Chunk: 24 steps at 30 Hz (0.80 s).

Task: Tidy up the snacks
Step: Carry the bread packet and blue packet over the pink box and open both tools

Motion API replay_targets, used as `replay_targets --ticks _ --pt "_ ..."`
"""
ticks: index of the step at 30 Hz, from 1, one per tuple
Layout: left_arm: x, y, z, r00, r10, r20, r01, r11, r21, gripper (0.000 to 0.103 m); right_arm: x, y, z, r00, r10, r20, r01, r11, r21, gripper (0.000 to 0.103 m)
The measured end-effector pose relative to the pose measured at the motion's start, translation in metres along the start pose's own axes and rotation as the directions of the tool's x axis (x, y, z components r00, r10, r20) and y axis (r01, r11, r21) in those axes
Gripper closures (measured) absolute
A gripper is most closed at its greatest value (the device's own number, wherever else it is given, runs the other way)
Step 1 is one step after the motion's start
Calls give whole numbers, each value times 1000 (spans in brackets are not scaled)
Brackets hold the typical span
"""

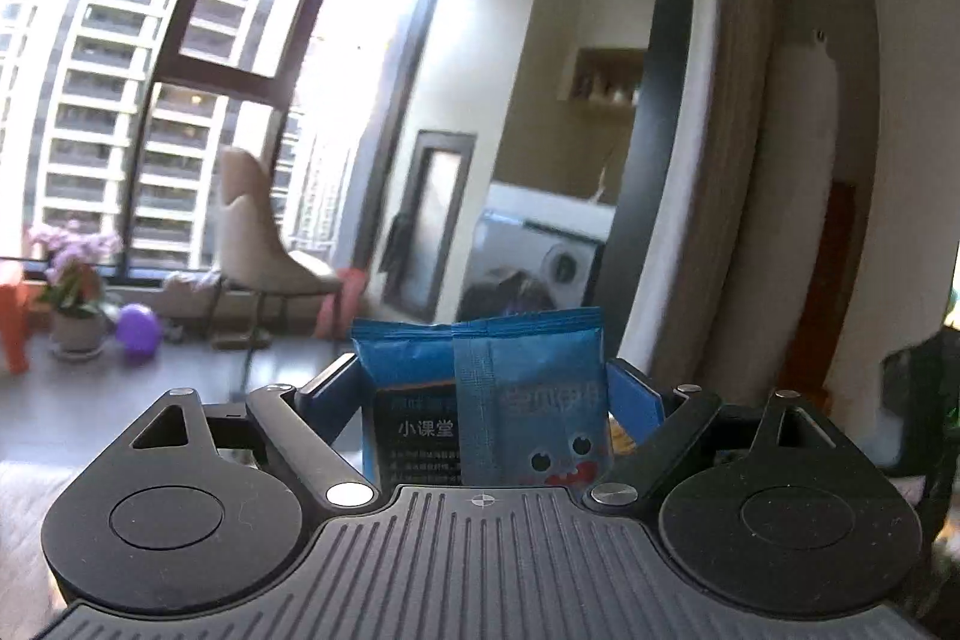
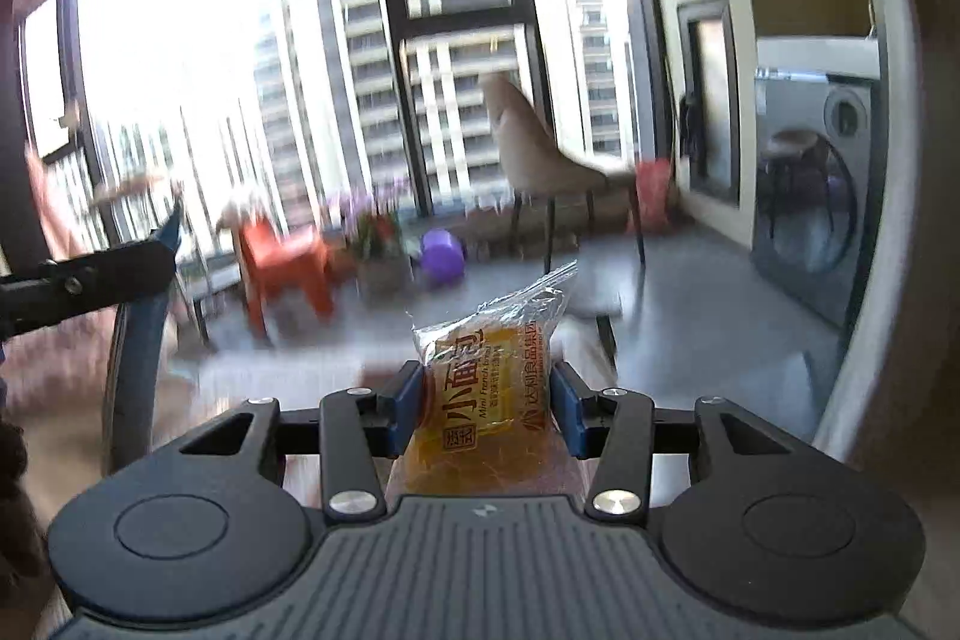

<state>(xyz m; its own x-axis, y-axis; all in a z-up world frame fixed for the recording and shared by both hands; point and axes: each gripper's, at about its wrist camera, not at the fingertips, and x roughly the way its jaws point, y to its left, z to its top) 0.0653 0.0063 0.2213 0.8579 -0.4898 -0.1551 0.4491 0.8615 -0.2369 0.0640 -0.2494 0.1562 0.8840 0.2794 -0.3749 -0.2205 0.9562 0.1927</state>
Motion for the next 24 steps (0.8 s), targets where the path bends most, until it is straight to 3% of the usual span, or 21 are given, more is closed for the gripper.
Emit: replay_targets --ticks 2,5,6,9,11,14,16,18,22,24 --pt "27 7 10 999 -19 -34 18 1000 -23 10 19 -8 20 999 37 -2 -37 999 23 56" --pt "78 31 -8 986 -37 -164 19 994 -112 11 59 -23 25 994 80 -76 -77 996 50 30" --pt "97 42 -25 972 -47 -232 11 988 -154 11 71 -29 19 993 64 -96 -59 997 56 30" --pt "149 69 -92 886 -45 -461 -56 978 -203 16 98 -47 -11 984 12 -177 1 997 73 30" --pt "155 80 -115 861 -24 -507 -90 976 -199 25 109 -58 -31 973 0 -230 25 994 106 30" --pt "143 90 -120 865 -59 -498 -71 969 -237 25 110 -67 -45 967 -18 -255 43 995 92 30" --pt "128 94 -116 871 -38 -490 -80 973 -217 25 109 -65 -48 968 -40 -248 55 997 54 30" --pt "110 100 -111 883 5 -470 -103 978 -183 31 110 -58 -47 969 -45 -242 56 998 36 30" --pt "67 124 -100 886 198 -419 -262 960 -101 32 110 -40 -49 969 -16 -246 26 999 38 30" --pt "51 150 -91 869 312 -384 -369 926 -85 32 113 -29 -50 968 -20 -250 25 1000 15 30"
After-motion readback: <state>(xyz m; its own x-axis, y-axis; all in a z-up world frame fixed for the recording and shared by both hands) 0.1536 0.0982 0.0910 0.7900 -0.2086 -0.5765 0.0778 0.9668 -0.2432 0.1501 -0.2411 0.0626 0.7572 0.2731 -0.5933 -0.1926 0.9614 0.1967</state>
